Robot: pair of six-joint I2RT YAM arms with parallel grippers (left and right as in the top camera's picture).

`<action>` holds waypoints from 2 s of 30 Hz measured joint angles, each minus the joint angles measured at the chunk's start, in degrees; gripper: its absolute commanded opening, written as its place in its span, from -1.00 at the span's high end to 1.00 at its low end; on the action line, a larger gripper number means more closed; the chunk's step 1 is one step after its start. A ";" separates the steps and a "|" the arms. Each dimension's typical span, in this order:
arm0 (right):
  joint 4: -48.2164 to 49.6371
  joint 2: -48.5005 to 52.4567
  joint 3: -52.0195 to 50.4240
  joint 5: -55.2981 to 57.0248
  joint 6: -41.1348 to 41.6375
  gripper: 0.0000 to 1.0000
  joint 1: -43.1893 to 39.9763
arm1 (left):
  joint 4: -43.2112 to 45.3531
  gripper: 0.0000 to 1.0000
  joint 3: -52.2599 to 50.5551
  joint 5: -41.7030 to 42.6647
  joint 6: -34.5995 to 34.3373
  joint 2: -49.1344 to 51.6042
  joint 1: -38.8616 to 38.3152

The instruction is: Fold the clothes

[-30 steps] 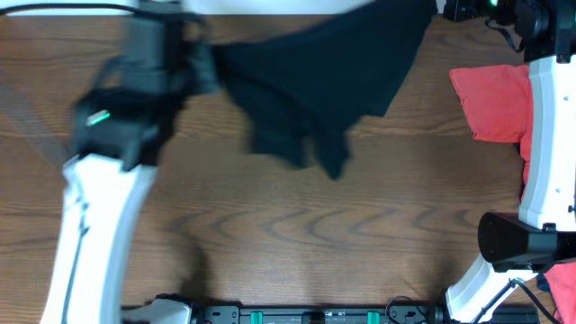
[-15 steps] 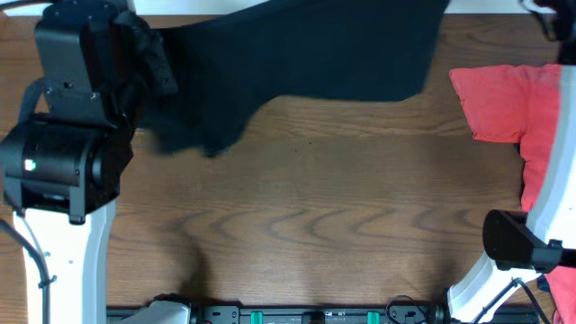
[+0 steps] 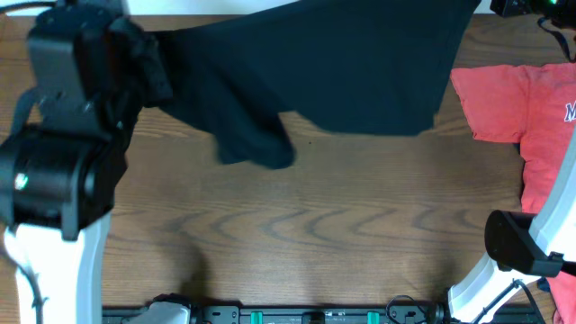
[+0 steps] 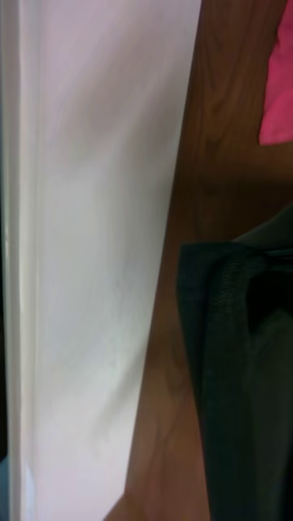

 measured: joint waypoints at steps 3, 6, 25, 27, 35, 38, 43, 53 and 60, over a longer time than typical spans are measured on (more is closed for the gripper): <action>-0.11 -1.88 0.00 1.86 -0.17 0.98 0.00 | -0.11 0.88 0.00 -0.59 0.48 -3.74 -0.04; -1.14 -5.22 0.00 3.34 -0.42 0.98 0.00 | -0.31 0.88 0.00 -0.76 0.68 -8.09 -0.09; -12.81 -23.69 1.29 12.20 2.91 0.98 0.00 | -4.72 0.88 1.97 -0.68 5.14 -23.17 -0.11; -14.12 -23.56 1.29 12.92 3.80 0.98 0.00 | -4.63 0.88 2.19 -0.68 5.16 -22.67 -0.11; -17.20 -15.47 0.98 15.65 6.19 0.98 0.00 | -5.49 0.88 2.86 -0.85 5.16 -11.52 -0.09; -17.92 -8.79 0.44 16.39 6.43 0.98 -0.02 | -5.42 0.88 2.84 -0.92 5.16 -3.96 -0.09; -17.55 1.14 -0.24 17.07 6.45 0.98 -0.02 | -5.33 0.88 2.67 -0.96 5.14 9.31 -0.11; -13.57 18.12 -0.31 17.53 6.32 0.98 -0.42 | -3.93 0.88 2.64 -0.74 5.14 28.74 -0.11; -9.18 26.97 -0.35 17.29 5.75 0.98 -0.52 | -1.60 0.88 2.64 -0.70 5.14 34.27 -0.11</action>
